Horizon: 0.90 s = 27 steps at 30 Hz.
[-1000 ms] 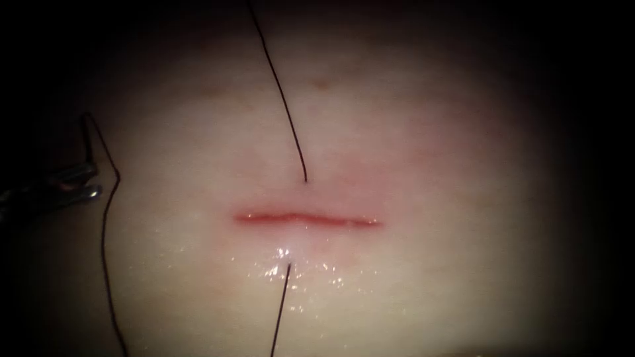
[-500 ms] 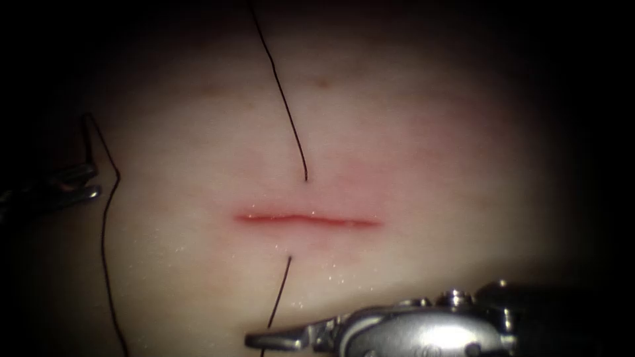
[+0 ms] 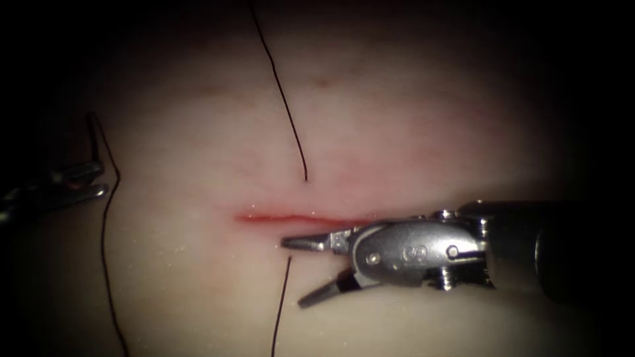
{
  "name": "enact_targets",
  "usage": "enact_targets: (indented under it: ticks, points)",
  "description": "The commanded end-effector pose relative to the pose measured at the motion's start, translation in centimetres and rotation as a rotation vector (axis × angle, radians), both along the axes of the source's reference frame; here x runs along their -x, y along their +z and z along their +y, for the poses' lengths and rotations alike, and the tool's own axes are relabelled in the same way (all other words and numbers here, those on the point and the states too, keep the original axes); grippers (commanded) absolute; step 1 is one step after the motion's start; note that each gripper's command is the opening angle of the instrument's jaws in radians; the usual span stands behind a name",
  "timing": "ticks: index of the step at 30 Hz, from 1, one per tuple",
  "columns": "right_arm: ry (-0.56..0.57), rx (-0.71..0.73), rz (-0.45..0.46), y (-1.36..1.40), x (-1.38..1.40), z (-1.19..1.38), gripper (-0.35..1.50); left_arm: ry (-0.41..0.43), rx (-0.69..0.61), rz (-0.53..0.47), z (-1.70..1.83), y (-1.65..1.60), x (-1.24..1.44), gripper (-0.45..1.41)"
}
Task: Wound Closure
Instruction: Pull thread through wound using right jaws until only a short tail remains
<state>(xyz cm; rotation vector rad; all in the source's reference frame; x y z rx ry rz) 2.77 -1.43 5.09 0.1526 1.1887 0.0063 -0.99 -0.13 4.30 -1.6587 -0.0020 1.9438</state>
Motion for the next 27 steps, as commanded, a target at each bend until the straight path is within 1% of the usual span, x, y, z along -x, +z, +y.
enact_targets:
  ticks: [1, 3, 4, 5, 9, 13, 16, 17, 18, 19, 20, 22, 23, 24, 25, 26, 27]
  points:
    - [-0.001, 0.0, 0.004, 0.1, -0.09, 0.02, 0.93, 0.001, -0.002, -0.002, -0.04, 0.06, 0.05, -0.45]
    - [-0.004, -0.002, 0.008, 0.14, -0.11, 0.05, 0.44, 0.001, -0.002, -0.001, -0.04, 0.06, 0.05, -0.45]
    - [-0.007, -0.003, 0.012, 0.15, -0.11, 0.06, 0.09, 0.001, -0.002, -0.001, -0.04, 0.06, 0.05, -0.45]
    - [-0.016, -0.005, 0.016, 0.17, -0.11, 0.06, -0.35, 0.001, -0.002, -0.001, -0.04, 0.06, 0.05, -0.45]
    - [-0.022, 0.002, 0.011, 0.16, -0.07, 0.05, -0.35, 0.001, -0.002, -0.001, -0.05, 0.05, 0.05, -0.45]
    - [-0.017, -0.012, 0.006, 0.09, -0.01, -0.02, -0.35, 0.001, -0.002, -0.002, -0.04, 0.06, 0.05, -0.45]
    - [-0.052, -0.034, 0.039, -0.07, 0.02, -0.2, -0.35, 0.001, -0.001, -0.001, -0.05, 0.06, 0.05, -0.45]
    - [-0.06, -0.04, 0.046, -0.15, 0.03, -0.28, -0.35, 0.001, -0.001, -0.001, -0.05, 0.06, 0.05, -0.45]
    - [-0.086, -0.057, 0.07, -0.29, 0.04, -0.43, -0.35, 0.001, -0.001, -0.002, -0.05, 0.06, 0.05, -0.45]
    - [-0.086, -0.057, 0.07, -0.29, 0.04, -0.43, -0.35, 0.001, -0.001, -0.002, -0.05, 0.06, 0.05, -0.45]
    - [-0.108, -0.067, 0.09, -0.41, 0.05, -0.54, -0.35, 0.001, -0.001, -0.002, -0.05, 0.06, 0.05, -0.45]
    - [-0.177, -0.075, 0.142, -0.83, 0.03, -0.91, -0.35, 0.003, -0.001, -0.004, -0.05, 0.06, 0.06, -0.45]
    - [-0.177, -0.075, 0.142, -0.83, 0.03, -0.91, -0.35, 0.003, -0.001, -0.004, -0.05, 0.06, 0.06, -0.45]
    - [-0.191, -0.076, 0.155, -0.94, 0.02, -0.99, -0.35, 0.003, 0.0, -0.004, -0.05, 0.06, 0.06, -0.45]
    - [-0.222, -0.078, 0.174, -1.17, -0.02, -1.16, -0.35, 0.003, 0.0, -0.004, -0.05, 0.06, 0.06, -0.45]
    - [-0.222, -0.078, 0.174, -1.17, -0.02, -1.16, -0.35, 0.003, 0.0, -0.004, -0.05, 0.06, 0.06, -0.45]
    - [-0.258, -0.079, 0.192, -1.45, -0.08, -1.34, -0.35, 0.003, 0.0, -0.004, -0.05, 0.07, 0.06, -0.45]
